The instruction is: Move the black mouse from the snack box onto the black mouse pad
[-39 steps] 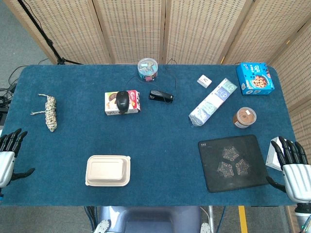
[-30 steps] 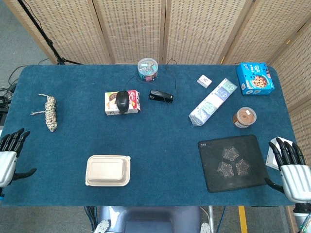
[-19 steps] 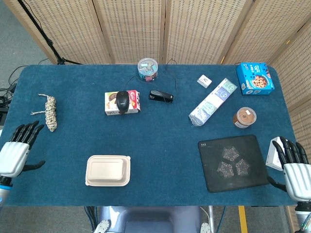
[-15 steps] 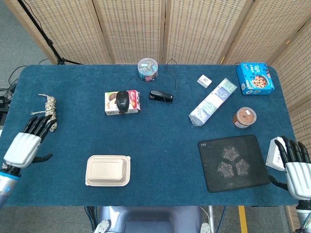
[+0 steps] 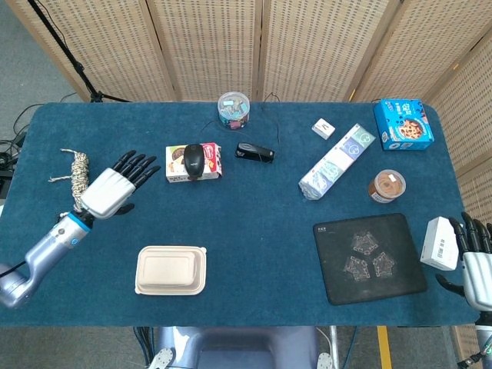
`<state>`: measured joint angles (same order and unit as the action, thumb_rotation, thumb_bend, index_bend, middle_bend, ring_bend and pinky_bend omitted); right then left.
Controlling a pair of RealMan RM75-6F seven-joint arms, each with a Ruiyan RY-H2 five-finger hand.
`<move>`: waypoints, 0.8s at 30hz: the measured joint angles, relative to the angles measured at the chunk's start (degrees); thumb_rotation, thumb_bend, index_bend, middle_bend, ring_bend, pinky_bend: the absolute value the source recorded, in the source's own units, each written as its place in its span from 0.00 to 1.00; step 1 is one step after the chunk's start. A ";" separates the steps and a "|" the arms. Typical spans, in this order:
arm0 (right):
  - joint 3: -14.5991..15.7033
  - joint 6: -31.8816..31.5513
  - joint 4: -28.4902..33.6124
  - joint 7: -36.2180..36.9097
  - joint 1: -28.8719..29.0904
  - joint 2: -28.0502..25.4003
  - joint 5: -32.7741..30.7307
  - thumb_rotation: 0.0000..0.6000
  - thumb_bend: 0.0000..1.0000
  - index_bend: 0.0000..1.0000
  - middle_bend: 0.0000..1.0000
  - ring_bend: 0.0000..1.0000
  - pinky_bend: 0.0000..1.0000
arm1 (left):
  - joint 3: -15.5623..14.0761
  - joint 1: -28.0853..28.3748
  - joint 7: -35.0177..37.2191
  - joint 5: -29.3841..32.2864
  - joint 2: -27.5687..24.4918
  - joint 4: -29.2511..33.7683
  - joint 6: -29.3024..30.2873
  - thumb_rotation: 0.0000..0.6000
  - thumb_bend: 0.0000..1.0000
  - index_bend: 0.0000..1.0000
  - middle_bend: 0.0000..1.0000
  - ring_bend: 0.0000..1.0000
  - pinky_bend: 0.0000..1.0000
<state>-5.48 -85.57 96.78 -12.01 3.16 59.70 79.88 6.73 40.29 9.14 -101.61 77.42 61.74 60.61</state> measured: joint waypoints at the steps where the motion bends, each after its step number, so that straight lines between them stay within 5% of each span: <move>1: -0.17 0.13 -0.19 -0.13 0.03 0.08 -0.51 1.00 0.00 0.00 0.00 0.00 0.00 | 0.14 1.09 0.21 -0.06 0.99 -1.08 -0.76 1.00 0.22 0.00 0.00 0.00 0.00; 14: -2.17 2.42 -3.00 -0.58 0.67 0.94 -6.36 1.00 0.00 0.00 0.00 0.00 0.00 | 1.48 13.06 2.26 1.44 12.55 -16.81 -9.65 1.00 0.24 0.00 0.00 0.00 0.00; 24: -3.50 4.21 -5.63 -0.23 1.34 1.52 -9.86 1.00 0.00 0.00 0.00 0.00 0.00 | -0.16 18.94 6.17 2.72 20.90 -32.26 -14.95 1.00 0.24 0.00 0.00 0.00 0.00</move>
<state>-8.98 -81.36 91.15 -12.23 4.50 61.22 70.02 6.57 59.23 15.32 -98.89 98.32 29.48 45.66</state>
